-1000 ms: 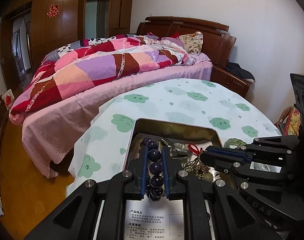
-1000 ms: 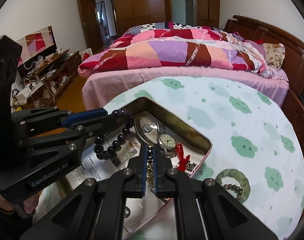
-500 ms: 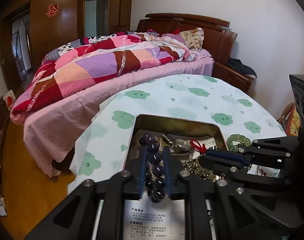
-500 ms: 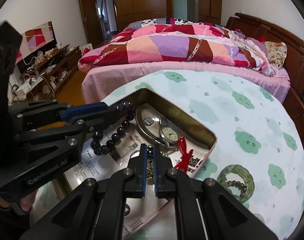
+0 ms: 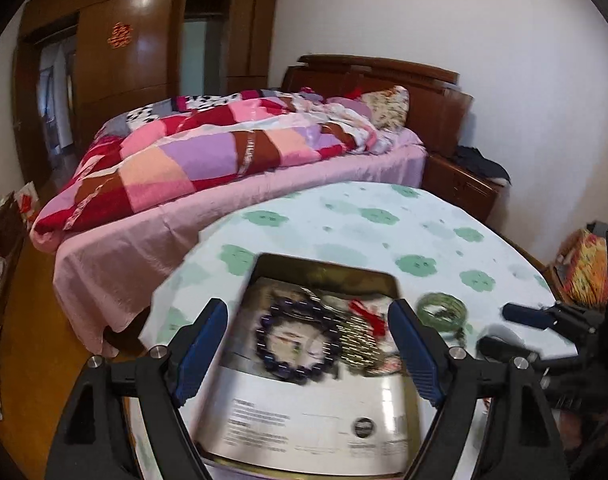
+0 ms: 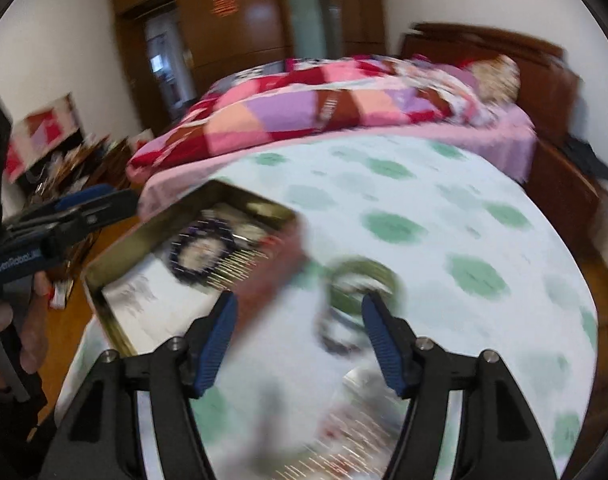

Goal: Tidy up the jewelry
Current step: 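Move the right gripper to the white jade bangle while the left gripper approaches the green jade bangle, then close the right gripper on the white jade bangle while the left gripper grasps the green bangle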

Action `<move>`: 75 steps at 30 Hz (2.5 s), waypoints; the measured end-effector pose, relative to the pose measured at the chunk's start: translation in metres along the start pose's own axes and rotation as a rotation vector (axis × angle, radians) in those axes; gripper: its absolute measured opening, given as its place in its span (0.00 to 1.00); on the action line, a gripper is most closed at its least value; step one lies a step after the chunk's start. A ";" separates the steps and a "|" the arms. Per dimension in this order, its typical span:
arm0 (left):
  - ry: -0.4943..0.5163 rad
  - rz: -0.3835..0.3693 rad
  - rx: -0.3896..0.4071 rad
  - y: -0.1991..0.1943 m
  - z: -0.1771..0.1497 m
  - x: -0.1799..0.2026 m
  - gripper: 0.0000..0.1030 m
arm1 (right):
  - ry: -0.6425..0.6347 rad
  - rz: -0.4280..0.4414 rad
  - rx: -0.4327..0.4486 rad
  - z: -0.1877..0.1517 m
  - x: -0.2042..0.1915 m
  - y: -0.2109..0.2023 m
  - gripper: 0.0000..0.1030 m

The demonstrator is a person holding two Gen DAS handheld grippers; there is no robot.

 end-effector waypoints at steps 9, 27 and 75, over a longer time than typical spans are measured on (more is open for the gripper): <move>0.099 -0.028 -0.036 -0.004 -0.027 0.062 0.80 | 0.176 -0.112 -0.046 -0.043 0.080 -0.017 0.77; 0.137 -0.043 -0.103 0.013 -0.040 0.092 0.80 | 0.106 -0.080 -0.146 -0.055 0.066 0.018 0.83; 0.340 -0.185 -0.217 0.086 -0.040 0.168 0.00 | 0.195 -0.185 -0.011 -0.048 0.085 -0.005 0.75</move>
Point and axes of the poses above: each gripper's, at about its wrist camera, not at the fingertips, and y roughly the way its jaws point, x to its right, z to its top, the point moved 6 cm from there along y, roughly the way its jaws point, and after that the axes turned 3 degrees about x, right-handed, at the moved point
